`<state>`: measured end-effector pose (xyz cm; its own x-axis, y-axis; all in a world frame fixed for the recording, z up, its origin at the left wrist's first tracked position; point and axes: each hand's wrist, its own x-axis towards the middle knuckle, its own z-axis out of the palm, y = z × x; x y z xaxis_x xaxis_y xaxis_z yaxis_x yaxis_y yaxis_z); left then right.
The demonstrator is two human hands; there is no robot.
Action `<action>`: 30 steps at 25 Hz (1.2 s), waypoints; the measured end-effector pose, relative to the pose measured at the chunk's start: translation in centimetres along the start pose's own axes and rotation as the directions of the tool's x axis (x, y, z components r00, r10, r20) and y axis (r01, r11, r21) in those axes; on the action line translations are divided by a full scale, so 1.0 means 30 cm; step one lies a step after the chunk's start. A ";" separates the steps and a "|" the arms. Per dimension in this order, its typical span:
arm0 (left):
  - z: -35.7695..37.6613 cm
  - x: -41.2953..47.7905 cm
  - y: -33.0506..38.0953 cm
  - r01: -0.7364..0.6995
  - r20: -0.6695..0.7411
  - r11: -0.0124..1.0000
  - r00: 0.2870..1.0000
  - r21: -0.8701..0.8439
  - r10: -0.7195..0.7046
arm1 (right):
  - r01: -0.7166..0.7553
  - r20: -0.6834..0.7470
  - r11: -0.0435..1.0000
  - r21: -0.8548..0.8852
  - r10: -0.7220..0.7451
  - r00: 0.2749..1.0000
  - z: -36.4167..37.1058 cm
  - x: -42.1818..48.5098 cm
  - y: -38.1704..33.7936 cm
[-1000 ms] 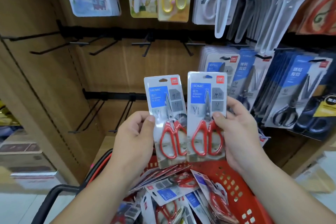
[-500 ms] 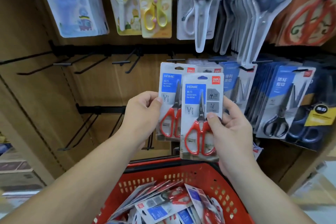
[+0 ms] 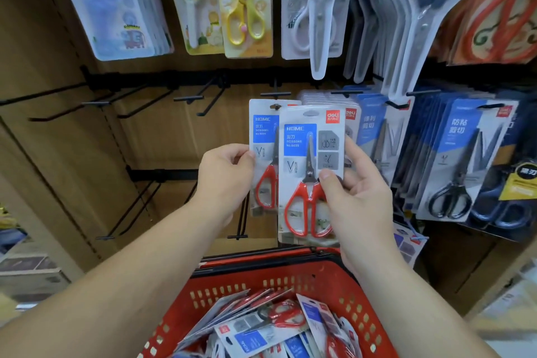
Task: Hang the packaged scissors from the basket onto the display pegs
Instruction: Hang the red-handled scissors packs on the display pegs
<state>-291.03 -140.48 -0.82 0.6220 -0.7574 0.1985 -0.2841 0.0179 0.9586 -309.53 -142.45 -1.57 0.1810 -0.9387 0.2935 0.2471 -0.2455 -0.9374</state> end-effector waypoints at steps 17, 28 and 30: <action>-0.012 0.048 0.040 -0.114 -0.006 0.984 0.993 0.139 0.116 | 0.131 0.036 0.934 -0.333 -0.126 0.991 0.053 0.099 0.091; -0.115 -0.337 -0.350 0.036 0.271 0.899 0.948 0.436 -0.169 | 0.152 0.456 0.718 -0.679 0.251 0.854 -0.045 -0.058 0.287; -0.158 -0.371 -0.436 -0.065 0.369 0.729 0.891 0.682 -0.266 | 0.146 0.491 0.642 -0.753 0.399 0.775 -0.073 -0.069 0.333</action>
<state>-290.79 -129.18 -14.61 0.3605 -0.9200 -0.1536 -0.7447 -0.3830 0.5465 -309.53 -143.49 -11.96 0.7058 -0.7062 -0.0549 -0.5316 -0.4769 -0.7000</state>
